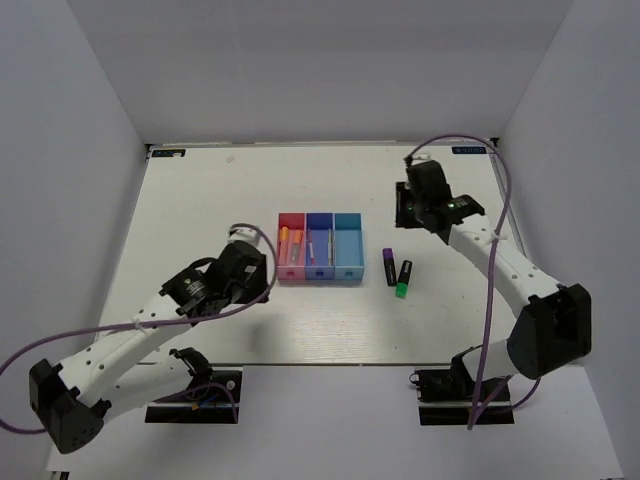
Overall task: Sort the stationery into containers
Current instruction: Pick up the pen from the center of the board, then place the pen in the storage box.
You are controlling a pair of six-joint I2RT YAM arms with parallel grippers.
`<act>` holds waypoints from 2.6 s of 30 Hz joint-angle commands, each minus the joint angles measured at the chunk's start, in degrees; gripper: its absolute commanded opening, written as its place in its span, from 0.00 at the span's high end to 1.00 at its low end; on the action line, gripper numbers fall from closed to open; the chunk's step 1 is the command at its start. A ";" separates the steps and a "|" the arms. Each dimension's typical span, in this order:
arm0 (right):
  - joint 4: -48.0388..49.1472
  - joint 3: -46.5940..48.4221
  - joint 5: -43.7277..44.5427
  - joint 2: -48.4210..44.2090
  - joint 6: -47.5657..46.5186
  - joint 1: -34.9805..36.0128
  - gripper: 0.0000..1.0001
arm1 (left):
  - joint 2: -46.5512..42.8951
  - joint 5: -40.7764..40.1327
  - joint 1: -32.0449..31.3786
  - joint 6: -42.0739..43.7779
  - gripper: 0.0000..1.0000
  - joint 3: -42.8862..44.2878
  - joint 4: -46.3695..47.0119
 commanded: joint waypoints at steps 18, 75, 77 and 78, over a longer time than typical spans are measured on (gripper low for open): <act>-1.52 -9.69 -11.79 12.78 2.00 -8.94 0.48 | 14.37 -7.26 -17.13 3.48 0.16 8.19 7.64; -0.55 18.17 -25.50 21.50 0.07 4.06 0.47 | 3.47 -10.42 -17.57 -1.88 0.17 0.62 3.60; -1.26 16.08 -22.79 18.09 0.07 4.06 0.64 | 3.03 -10.34 -17.57 -1.88 0.17 0.63 2.82; -1.35 15.19 -19.46 16.84 -0.63 3.89 0.79 | 2.25 -10.51 -17.66 -1.97 0.17 0.63 2.72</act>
